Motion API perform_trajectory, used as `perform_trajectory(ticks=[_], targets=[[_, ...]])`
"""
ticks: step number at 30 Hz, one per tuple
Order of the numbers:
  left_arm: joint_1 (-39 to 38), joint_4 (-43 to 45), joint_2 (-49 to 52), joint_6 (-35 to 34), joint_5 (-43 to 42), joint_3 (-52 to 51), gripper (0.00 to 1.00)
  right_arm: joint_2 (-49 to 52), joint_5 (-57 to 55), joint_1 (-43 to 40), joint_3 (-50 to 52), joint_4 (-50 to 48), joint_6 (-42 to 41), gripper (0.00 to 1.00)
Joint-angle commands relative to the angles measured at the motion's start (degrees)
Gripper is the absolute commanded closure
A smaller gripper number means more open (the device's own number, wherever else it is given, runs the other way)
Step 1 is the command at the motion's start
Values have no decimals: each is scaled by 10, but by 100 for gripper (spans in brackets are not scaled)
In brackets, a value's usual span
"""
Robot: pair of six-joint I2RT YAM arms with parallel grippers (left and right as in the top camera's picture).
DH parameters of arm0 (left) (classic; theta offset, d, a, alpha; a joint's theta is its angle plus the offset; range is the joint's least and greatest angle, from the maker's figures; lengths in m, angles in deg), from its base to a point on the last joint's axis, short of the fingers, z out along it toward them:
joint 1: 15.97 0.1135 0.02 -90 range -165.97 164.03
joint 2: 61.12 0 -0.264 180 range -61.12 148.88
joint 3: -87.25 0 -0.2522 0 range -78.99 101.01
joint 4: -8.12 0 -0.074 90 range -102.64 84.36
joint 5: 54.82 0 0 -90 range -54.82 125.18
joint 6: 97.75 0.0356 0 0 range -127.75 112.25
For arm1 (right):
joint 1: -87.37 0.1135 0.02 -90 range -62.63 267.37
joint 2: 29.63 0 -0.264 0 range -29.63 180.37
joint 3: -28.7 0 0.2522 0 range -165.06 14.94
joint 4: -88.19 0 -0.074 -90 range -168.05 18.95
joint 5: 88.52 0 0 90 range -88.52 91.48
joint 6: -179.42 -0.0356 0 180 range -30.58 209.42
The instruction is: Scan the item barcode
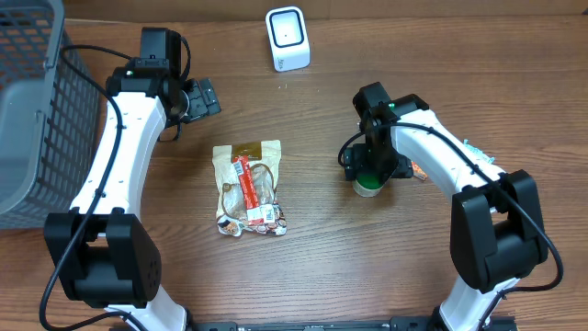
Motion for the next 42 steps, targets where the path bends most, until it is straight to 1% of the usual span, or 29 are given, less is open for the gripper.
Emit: perform_trajectory(ticks=[1, 4, 9, 15, 16, 18, 23, 27, 28, 33, 38, 42], targets=[[-2, 1, -10, -4, -3, 12, 1, -2, 14, 0, 22, -17, 0, 20], [-2, 1, -10, -4, -3, 12, 0, -2, 14, 0, 25, -30, -6, 32], [-2, 1, -10, -4, -3, 12, 0, -2, 9, 0, 25, -56, -45, 36], [-2, 1, -10, -4, -3, 12, 0, -2, -8, 0, 25, -115, -45, 38], [-2, 1, -10, -4, -3, 12, 0, -2, -8, 0, 25, -121, -45, 37], [-2, 1, -10, -4, -3, 12, 0, -2, -8, 0, 25, -128, -45, 30], [-2, 1, -10, -4, -3, 12, 0, -2, -8, 0, 26, -129, -44, 23], [-2, 1, -10, -4, -3, 12, 0, 0, -8, 0, 33, -132, -43, 13], [-2, 1, -10, -4, -3, 12, 0, 0, -8, 0, 37, -136, -42, 12], [-2, 1, -10, -4, -3, 12, 0, 0, -19, 0, 61, -170, -38, 13], [-2, 1, -10, -4, -3, 12, 0, 0, -61, 0, 61, -174, -38, 19], [-2, 1, -10, -4, -3, 12, 0, 0, -79, 0, 54, -166, -38, 20]])
